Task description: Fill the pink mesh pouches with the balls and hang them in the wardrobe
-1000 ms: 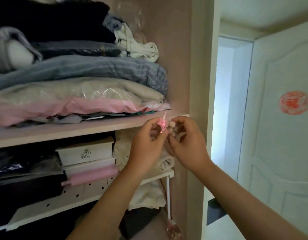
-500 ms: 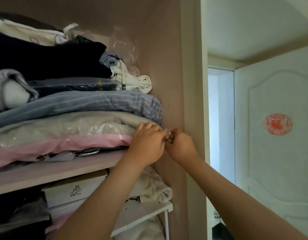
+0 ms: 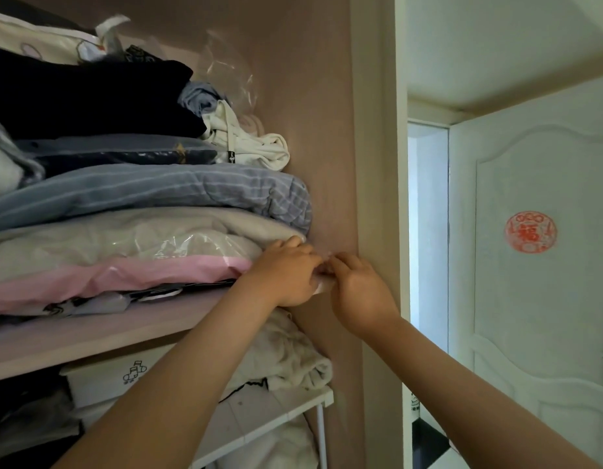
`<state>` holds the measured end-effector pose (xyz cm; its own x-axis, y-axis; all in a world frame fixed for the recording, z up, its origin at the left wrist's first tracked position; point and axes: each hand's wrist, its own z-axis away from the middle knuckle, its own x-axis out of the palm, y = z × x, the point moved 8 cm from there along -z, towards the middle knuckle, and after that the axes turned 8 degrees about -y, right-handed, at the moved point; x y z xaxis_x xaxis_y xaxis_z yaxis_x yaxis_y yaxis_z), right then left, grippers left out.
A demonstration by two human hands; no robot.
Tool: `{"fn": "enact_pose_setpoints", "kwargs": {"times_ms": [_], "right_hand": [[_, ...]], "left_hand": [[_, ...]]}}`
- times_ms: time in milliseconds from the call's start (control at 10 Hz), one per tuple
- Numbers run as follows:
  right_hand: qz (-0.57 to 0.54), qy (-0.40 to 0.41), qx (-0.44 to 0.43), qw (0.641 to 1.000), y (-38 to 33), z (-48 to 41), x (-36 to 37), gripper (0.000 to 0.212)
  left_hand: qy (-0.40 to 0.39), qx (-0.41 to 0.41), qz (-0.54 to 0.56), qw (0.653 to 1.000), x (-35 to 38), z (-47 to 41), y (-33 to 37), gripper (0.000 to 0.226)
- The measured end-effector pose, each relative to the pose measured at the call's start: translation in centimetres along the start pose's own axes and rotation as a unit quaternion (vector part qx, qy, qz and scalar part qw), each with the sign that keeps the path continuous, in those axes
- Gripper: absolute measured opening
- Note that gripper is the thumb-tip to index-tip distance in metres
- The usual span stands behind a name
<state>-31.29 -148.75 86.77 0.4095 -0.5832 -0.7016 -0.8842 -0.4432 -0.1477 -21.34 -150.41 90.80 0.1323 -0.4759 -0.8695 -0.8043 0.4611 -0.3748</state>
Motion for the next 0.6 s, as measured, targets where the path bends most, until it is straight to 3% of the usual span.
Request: {"fn": "enact_pose_setpoints", "kwargs": {"times_ms": [100, 200, 300, 400, 500, 600], "right_hand": [[-0.001, -0.041, 0.001, 0.999, -0.3, 0.0, 0.5, 0.077], [0.005, -0.091, 0.036, 0.995, 0.2, -0.8, 1.4, 0.063], [0.006, -0.121, 0.037, 0.992, 0.6, -1.9, 1.9, 0.067], [-0.002, -0.152, 0.038, 0.988, 0.8, -2.7, 2.2, 0.067], [-0.022, -0.157, 0.016, 0.987, 0.9, -2.5, 2.1, 0.053], [-0.061, -0.131, 0.021, 0.989, 1.4, -2.2, 0.8, 0.051]], "left_hand": [[-0.046, -0.002, 0.000, 0.999, 0.2, -0.4, 0.3, 0.059], [-0.094, -0.014, -0.008, 0.995, 0.5, -1.3, 0.4, 0.060], [-0.121, -0.021, -0.026, 0.992, 0.8, -2.2, 0.3, 0.053], [-0.124, -0.025, -0.025, 0.992, 0.4, -2.2, 0.5, 0.044], [-0.102, -0.019, 0.011, 0.995, -0.1, -1.3, 0.7, 0.046], [-0.017, -0.028, 0.123, 0.992, -1.8, -0.2, -0.2, 0.035]]}}
